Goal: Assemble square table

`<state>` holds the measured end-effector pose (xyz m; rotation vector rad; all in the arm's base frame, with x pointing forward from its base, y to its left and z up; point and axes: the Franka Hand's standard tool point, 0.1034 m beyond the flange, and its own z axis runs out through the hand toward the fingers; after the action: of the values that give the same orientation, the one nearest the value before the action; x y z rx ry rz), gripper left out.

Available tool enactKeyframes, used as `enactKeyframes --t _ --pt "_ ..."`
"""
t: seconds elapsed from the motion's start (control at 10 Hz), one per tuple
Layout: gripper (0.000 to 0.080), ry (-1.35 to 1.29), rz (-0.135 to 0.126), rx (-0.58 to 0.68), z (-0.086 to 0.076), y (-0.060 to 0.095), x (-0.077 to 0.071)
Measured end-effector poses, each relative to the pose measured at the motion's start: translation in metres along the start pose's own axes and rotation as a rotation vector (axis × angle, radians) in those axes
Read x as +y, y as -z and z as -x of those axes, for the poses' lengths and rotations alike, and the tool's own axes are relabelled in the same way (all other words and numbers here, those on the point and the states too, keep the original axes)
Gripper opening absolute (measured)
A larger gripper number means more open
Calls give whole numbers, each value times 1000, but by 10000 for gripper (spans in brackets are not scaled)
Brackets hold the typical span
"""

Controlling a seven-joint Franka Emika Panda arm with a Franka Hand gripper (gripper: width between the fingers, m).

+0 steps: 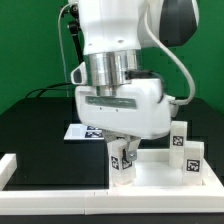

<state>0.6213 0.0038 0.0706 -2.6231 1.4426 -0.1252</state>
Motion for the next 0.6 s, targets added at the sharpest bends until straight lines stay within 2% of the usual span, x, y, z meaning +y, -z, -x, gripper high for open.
enactKeyframes --t 0.1,0.2,0.4,0.6 --pt "290 -194 -29 -42 0 -1 1" --pt "290 -287 -39 -56 2 -1 1" --pt "290 -476 -43 -71 3 -1 -1" --pt "291 -442 -43 -71 4 -1 0"
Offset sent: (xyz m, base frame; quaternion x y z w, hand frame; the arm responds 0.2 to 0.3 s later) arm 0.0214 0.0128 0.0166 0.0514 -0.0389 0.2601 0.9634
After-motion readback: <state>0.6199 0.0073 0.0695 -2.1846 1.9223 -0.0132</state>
